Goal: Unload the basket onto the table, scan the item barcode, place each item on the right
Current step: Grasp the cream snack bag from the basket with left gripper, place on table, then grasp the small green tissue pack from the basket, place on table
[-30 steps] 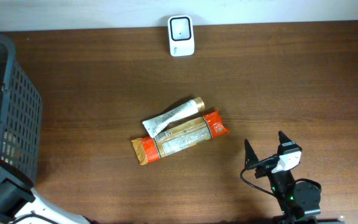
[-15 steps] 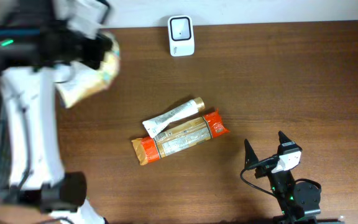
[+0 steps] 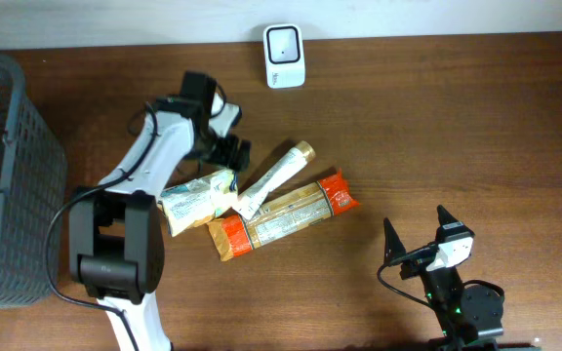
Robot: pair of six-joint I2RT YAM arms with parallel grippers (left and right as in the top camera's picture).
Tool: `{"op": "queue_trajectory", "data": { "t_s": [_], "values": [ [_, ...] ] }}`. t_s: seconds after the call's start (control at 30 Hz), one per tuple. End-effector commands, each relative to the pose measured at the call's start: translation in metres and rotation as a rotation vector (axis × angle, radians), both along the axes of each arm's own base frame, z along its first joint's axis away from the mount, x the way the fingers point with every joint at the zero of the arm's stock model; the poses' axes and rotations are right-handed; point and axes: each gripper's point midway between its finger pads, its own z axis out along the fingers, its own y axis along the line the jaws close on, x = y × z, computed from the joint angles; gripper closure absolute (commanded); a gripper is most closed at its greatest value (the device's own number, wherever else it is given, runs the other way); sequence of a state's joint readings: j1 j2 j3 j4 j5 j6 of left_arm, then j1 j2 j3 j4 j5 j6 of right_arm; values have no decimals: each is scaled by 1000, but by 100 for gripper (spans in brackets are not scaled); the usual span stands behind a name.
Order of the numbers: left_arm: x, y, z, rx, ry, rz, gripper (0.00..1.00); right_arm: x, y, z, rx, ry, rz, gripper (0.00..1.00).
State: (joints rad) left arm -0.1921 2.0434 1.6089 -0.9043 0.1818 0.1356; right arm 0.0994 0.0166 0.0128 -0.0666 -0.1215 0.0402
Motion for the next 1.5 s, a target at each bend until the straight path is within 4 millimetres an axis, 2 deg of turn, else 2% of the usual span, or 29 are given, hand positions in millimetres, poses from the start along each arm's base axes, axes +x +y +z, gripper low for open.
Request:
{"op": "queue_trajectory", "data": {
  "t_s": [0.0,0.03,0.07,0.1,0.13,0.17,0.23,0.27,0.3,0.33,0.4,0.43,0.5,0.53,0.63,0.77,0.83,0.93,0.97,1.0,1.03,1.07,1.17,1.23,1.3,1.4,1.43,1.47],
  "values": [
    [61,20,210,-62,-485,74,1,0,1,-3,-7,3,4,1],
    [59,45,281,-49,-636,98,1,0,1,-3,-7,3,4,1],
    [47,95,331,39,-735,219,1,0,1,-3,-7,3,4,1],
    [29,149,354,140,-758,367,1,0,1,-3,-7,3,4,1],
    [-11,237,356,260,-698,679,4,0,1,-3,-7,3,4,1],
    [-43,290,346,316,-626,882,8,0,1,-3,-7,3,4,1],
    [-92,369,322,343,-527,1187,9,0,1,-3,-7,3,4,1],
    [-105,399,303,349,-489,1263,7,0,1,-3,-7,3,4,1],
    [-111,421,276,340,-444,1293,6,0,1,-3,-7,3,4,1],
    [-109,435,254,337,-424,1244,5,0,1,-3,-7,3,4,1],
    [-105,463,186,392,-349,1069,5,0,1,-3,-7,3,4,1],
    [-107,468,159,423,-302,987,6,0,1,-3,-7,3,4,1],
    [-115,475,108,467,-217,843,15,0,1,-3,-7,3,4,2],
    [-120,480,92,485,-196,795,16,0,1,-3,-7,3,4,1],
    [-136,506,57,497,-150,796,12,0,1,-3,-7,3,4,1],
    [-152,514,-2,459,-25,734,14,0,1,-3,-7,3,4,1],
    [-154,517,-14,461,-4,693,15,0,1,-3,-7,3,4,1],
    [-171,526,-33,442,33,722,16,0,1,-3,-7,3,4,1],
    [-171,528,-32,446,29,726,21,0,1,-3,-7,3,4,1],
    [-171,530,-32,452,22,729,38,0,1,-3,-7,3,4,1],
    [-170,531,-31,454,18,730,78,0,1,-3,-7,3,4,1],
    [-170,531,-31,454,18,731,100,0,1,-3,-7,3,4,1],
    [-171,529,-25,454,17,730,100,0,1,-3,-7,3,4,1],
    [-167,531,1,488,-31,735,100,0,1,-3,-7,3,4,1],
    [-164,534,36,526,-97,763,100,0,1,-3,-7,3,4,1],
    [-158,528,65,523,-166,827,100,0,1,-3,-7,3,4,1],
    [-146,521,78,496,-226,831,100,0,1,-3,-7,3,4,1],
    [-128,514,100,494,-311,808,100,0,1,-3,-7,3,4,1]
  ]
}}
